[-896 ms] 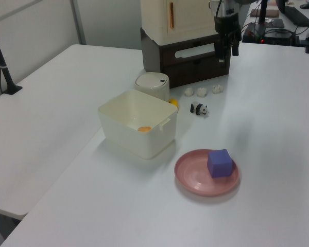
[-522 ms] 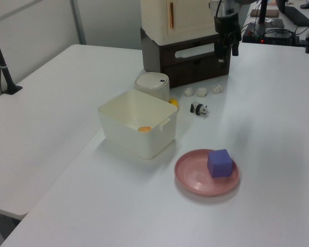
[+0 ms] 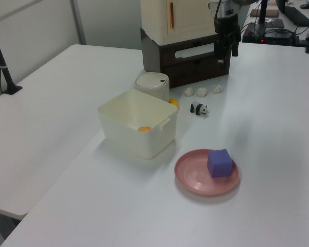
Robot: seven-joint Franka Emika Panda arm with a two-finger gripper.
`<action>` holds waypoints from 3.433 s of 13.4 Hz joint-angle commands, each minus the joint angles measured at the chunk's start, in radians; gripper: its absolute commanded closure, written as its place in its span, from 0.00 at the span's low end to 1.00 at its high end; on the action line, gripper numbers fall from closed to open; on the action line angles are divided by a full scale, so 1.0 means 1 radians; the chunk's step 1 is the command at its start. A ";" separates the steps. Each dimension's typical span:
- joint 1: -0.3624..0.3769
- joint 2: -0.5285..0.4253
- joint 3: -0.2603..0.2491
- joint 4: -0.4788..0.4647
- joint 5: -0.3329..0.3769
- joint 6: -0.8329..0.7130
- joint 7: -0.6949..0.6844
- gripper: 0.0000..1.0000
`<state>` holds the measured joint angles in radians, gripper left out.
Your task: Slide open the drawer
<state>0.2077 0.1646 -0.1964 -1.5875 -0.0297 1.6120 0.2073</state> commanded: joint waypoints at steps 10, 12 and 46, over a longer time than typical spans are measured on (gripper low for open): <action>-0.062 0.062 0.005 -0.020 -0.006 0.181 -0.143 0.26; -0.105 0.062 0.005 -0.020 -0.012 0.204 -0.167 0.25; -0.154 0.130 0.017 -0.009 -0.184 0.376 -0.999 0.71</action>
<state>0.0073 0.3799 -0.1820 -1.5326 -0.2250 2.0651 -0.7642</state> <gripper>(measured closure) 0.705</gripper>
